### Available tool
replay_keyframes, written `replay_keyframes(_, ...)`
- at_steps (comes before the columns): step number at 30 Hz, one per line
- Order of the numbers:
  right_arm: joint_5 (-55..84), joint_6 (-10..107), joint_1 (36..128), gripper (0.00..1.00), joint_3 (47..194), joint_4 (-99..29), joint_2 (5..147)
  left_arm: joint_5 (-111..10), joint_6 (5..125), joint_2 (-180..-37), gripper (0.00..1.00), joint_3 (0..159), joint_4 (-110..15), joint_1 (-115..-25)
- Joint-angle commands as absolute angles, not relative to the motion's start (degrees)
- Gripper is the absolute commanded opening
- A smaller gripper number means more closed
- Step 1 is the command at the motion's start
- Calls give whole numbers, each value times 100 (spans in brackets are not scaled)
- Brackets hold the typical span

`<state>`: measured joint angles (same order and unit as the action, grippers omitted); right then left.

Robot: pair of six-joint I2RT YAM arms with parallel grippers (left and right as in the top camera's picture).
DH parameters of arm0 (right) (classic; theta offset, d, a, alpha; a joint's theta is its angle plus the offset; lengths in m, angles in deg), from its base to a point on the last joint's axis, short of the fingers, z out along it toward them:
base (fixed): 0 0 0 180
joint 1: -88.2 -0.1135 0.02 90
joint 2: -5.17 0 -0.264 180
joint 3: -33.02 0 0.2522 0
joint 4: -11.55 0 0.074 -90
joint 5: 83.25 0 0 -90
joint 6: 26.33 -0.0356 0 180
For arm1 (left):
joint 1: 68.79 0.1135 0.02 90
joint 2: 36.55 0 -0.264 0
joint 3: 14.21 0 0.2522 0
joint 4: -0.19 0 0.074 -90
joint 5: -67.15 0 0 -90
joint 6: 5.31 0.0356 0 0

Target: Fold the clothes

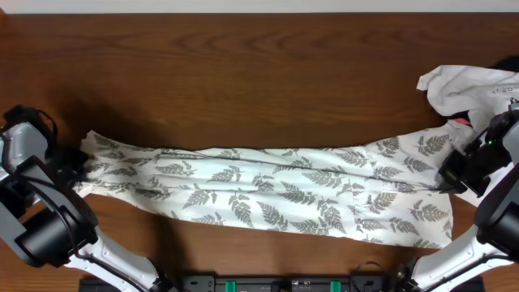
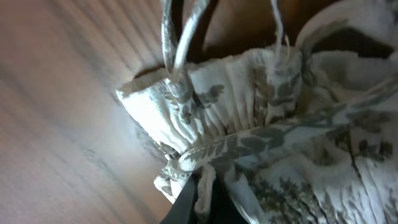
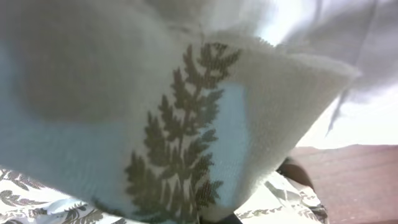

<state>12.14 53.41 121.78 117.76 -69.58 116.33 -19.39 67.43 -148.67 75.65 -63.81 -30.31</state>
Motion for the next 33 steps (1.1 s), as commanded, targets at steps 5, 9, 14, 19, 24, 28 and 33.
replay_keyframes(5, 1017, 5258, 12274, 1, 11754, -7153, 11591, -1458, 6420, -14900, 6, 7547, -6326, -2956)
replay_keyframes(9, 1015, 5260, 12274, 1, 11748, -7253, 11591, -1469, 6420, -14900, 26, 7547, -6313, -2959)
replay_keyframes(14, 1013, 5308, 12274, 3, 11741, -7332, 11591, -1845, 6426, -14900, 47, 7550, -6258, -2959)
replay_keyframes(19, 1022, 5304, 12274, 2, 11741, -7297, 11591, -2232, 6627, -14845, 49, 7755, -6317, -2965)
replay_keyframes(24, 1371, 5452, 12274, 1, 11743, -7292, 11591, -2544, 6837, -14369, 51, 8015, -6311, -2965)
replay_keyframes(28, 1642, 5605, 12274, 2, 11743, -7375, 11591, -2533, 6857, -13674, 57, 8061, -6158, -2963)
replay_keyframes(33, 1677, 5603, 12274, 7, 11813, -7360, 11587, -2986, 6857, -12841, 65, 8070, -6059, -2989)
